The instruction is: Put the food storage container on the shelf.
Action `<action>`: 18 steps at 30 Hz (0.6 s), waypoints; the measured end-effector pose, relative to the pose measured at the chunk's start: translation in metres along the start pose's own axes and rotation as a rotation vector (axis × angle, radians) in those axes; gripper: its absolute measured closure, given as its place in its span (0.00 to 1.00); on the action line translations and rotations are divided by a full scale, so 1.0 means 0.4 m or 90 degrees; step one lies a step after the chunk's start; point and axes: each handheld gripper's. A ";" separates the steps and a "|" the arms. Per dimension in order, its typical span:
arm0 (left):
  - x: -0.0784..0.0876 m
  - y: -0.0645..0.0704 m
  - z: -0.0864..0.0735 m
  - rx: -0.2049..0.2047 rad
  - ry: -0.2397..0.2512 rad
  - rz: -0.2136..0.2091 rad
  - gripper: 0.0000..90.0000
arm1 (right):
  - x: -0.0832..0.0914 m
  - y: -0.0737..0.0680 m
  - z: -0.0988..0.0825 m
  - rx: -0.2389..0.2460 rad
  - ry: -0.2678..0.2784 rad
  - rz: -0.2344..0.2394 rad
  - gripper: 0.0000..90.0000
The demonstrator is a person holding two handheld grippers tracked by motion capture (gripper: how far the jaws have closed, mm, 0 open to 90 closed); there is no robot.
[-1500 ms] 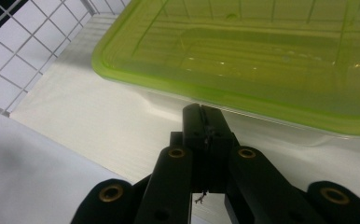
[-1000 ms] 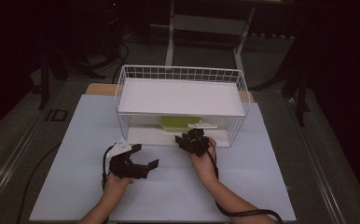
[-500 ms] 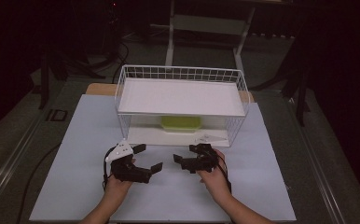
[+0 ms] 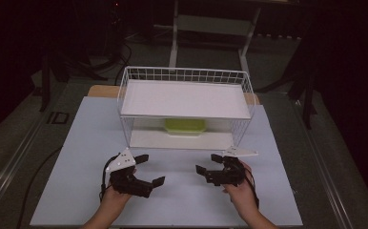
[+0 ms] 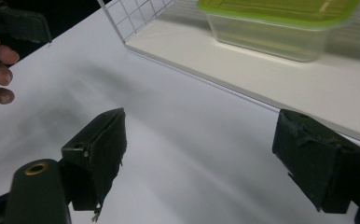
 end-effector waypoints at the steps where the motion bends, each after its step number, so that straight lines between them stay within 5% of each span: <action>1: 0.004 0.000 0.000 0.002 -0.001 0.002 0.01 | 0.006 0.004 -0.001 -0.002 0.002 -0.001 0.20; 8: 0.023 -0.003 -0.002 -0.002 0.020 0.007 0.01 | 0.052 0.018 -0.011 0.008 0.023 0.009 0.20; 18: 0.036 0.020 0.000 -0.008 0.021 -0.032 0.01 | 0.105 0.016 -0.025 0.025 0.038 0.026 0.20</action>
Point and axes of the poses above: each handheld gripper's, and its own axes: x roughly backward along the jaws, z roughly out of its top, y roughly to its right, and after that the axes turned 7 degrees about -x, right-handed
